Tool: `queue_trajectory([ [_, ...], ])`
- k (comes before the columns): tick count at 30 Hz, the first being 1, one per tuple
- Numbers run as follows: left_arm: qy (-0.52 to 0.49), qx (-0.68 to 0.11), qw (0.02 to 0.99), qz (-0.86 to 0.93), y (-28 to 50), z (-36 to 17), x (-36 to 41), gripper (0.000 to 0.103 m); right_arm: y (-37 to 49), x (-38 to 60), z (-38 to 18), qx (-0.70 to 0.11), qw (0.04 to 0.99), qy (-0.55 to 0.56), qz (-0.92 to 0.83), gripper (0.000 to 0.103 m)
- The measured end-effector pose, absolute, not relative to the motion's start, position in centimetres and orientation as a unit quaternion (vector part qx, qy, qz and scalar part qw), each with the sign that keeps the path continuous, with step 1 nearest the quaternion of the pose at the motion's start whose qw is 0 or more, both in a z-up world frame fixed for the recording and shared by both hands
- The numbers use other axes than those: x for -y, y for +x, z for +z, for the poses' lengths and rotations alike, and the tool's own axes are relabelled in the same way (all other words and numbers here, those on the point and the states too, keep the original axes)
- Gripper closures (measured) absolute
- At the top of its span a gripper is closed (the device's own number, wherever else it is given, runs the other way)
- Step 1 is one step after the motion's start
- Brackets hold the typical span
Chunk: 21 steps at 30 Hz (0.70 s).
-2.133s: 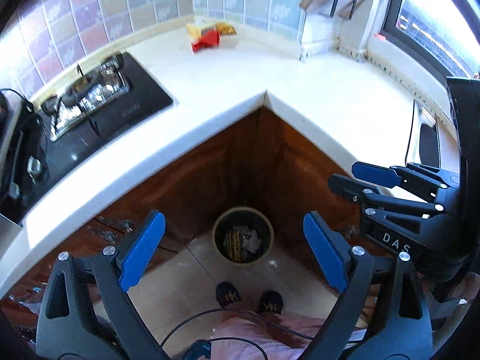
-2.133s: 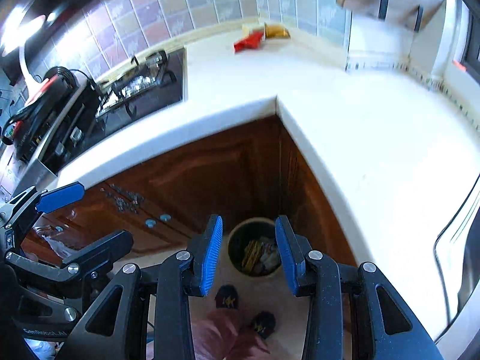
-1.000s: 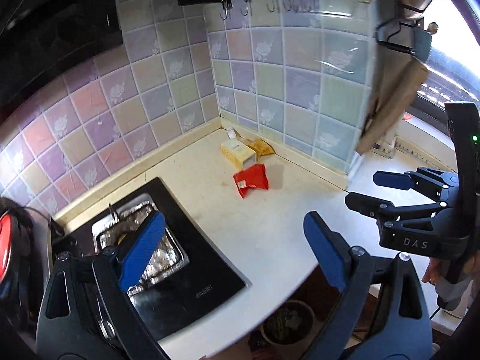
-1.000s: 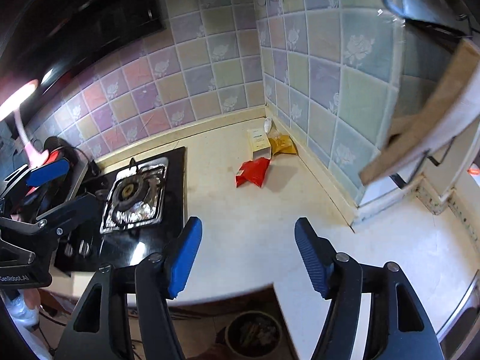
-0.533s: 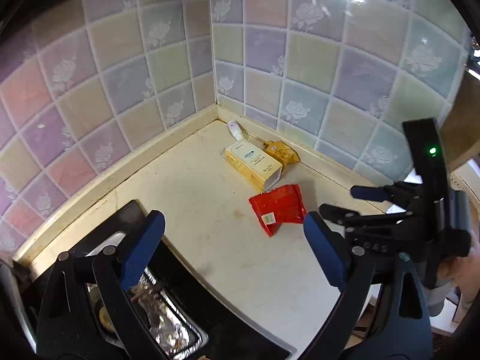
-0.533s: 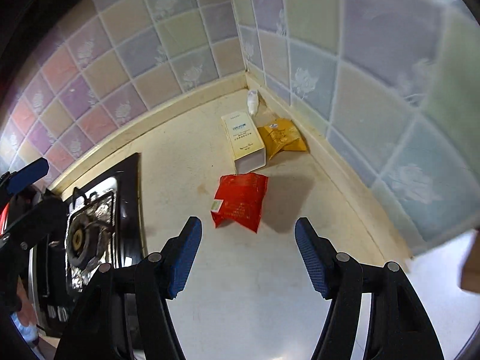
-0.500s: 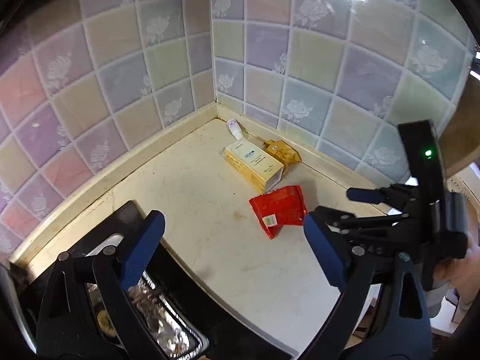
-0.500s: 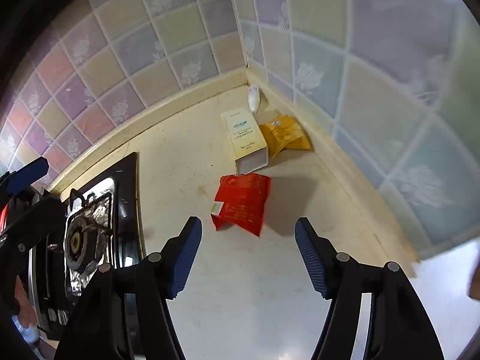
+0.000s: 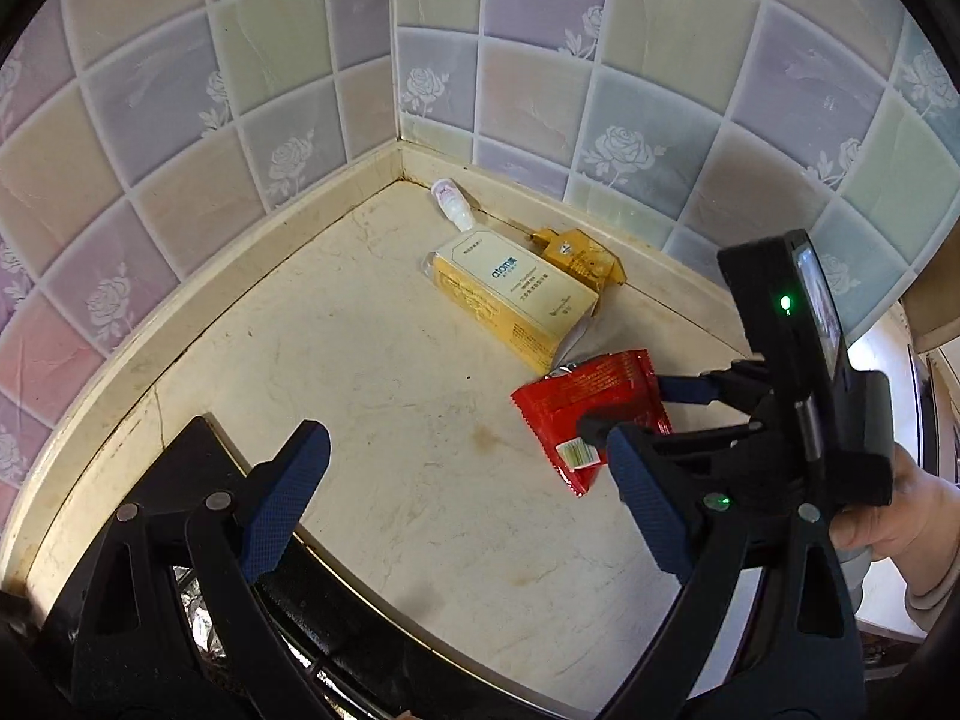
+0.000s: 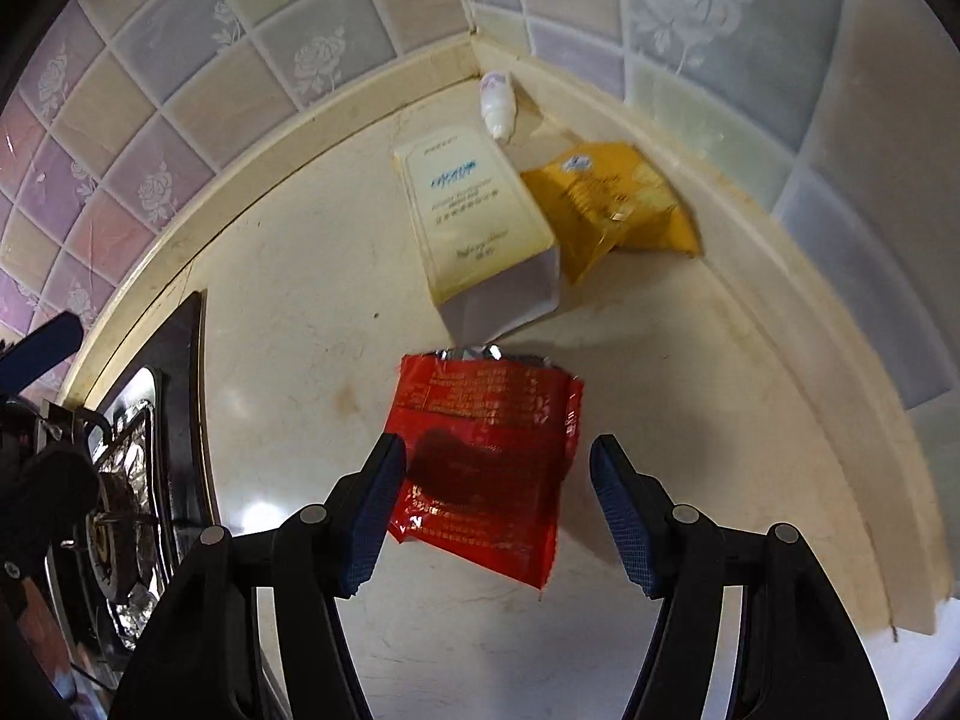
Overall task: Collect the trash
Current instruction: 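Grasp the red snack packet with the right tool while the left tool grasps the white toothpaste box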
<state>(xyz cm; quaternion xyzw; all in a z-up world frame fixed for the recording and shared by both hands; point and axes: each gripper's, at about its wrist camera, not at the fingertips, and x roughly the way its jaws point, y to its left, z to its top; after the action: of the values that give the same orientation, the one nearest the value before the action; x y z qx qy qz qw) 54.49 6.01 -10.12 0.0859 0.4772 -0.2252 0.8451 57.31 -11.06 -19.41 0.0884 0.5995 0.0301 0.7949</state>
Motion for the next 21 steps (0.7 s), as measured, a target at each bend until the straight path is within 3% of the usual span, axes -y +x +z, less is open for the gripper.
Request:
queue_trajectory([
  [4,0.082,-0.479,0.842,-0.233,55.4,-10.6,-5.7,0.011,56.9,10.2,-20.3,-0.594,0.798,0.09,0.048,0.06],
  [11,0.078,-0.48,0.838,-0.25,56.7,-10.6,-4.2,0.011,55.8,10.1,-19.3,-0.581,0.809,0.082,0.039,0.087],
  [15,0.078,-0.482,0.835,-0.253,57.6,-10.9,-3.0,0.011,54.7,10.8,-17.6,-0.561,0.826,0.059,0.007,0.093],
  [21,0.068,-0.494,0.832,-0.242,59.3,-11.9,-0.9,0.011,53.8,12.5,-14.5,-0.51,0.855,0.039,-0.083,0.095],
])
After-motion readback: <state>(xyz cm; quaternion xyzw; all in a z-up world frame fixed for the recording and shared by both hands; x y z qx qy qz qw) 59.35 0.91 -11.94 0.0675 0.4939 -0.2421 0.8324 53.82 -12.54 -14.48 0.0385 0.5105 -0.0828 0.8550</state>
